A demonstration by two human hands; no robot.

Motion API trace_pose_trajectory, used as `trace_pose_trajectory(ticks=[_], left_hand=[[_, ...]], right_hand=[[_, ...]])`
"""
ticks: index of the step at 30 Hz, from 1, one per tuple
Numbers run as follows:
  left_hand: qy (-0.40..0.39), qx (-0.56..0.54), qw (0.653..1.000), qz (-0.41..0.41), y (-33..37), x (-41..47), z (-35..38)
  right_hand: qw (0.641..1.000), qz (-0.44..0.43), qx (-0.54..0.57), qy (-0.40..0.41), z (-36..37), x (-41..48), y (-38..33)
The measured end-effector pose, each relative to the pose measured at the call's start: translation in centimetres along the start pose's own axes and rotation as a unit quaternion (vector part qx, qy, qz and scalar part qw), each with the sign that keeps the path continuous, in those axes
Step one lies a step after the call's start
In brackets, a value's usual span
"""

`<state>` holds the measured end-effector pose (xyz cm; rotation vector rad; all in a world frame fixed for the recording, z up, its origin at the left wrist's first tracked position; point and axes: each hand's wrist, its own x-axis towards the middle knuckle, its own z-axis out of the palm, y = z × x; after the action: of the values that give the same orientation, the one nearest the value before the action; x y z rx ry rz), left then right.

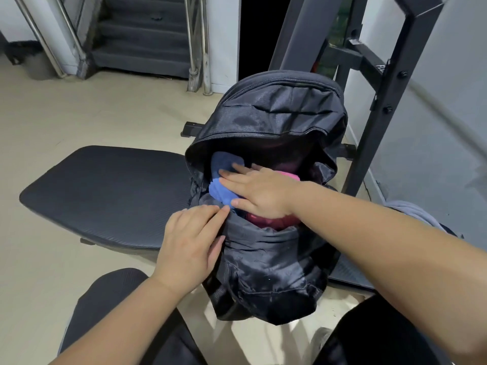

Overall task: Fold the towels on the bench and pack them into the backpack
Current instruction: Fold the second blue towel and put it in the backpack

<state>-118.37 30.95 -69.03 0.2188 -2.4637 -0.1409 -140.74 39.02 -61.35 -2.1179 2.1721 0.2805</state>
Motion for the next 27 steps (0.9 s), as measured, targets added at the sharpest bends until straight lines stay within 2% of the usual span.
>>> trace_pose_trajectory(ticks=[6,14,18,23,25,27], left_hand=[[0.028,0.019,0.999,0.043,-0.1,1.6,-0.8],[-0.019,-0.008,0.999,0.050,-0.8,2.4,-1.7],[-0.007,-0.014,0.999,0.046,-0.1,2.1,-1.5],[-0.023,0.002,1.000,-0.009,0.8,1.5,-0.7],[-0.021,0.008,0.999,-0.033,1.8,2.2,-0.6],[-0.024,0.004,0.999,-0.036,3.2,2.9,-0.5]], right_hand=[[0.996,0.055,0.032,-0.069,1.3,4.8,-1.5],[0.992,0.070,-0.010,-0.106,2.3,7.2,-3.0],[0.995,0.066,0.027,-0.065,2.3,5.9,-2.4],[0.997,0.065,0.043,-0.013,0.9,1.0,-1.2],[0.993,0.060,0.080,0.064,0.8,-1.9,-0.4],[0.969,0.075,0.116,0.203,1.1,-4.9,0.6]])
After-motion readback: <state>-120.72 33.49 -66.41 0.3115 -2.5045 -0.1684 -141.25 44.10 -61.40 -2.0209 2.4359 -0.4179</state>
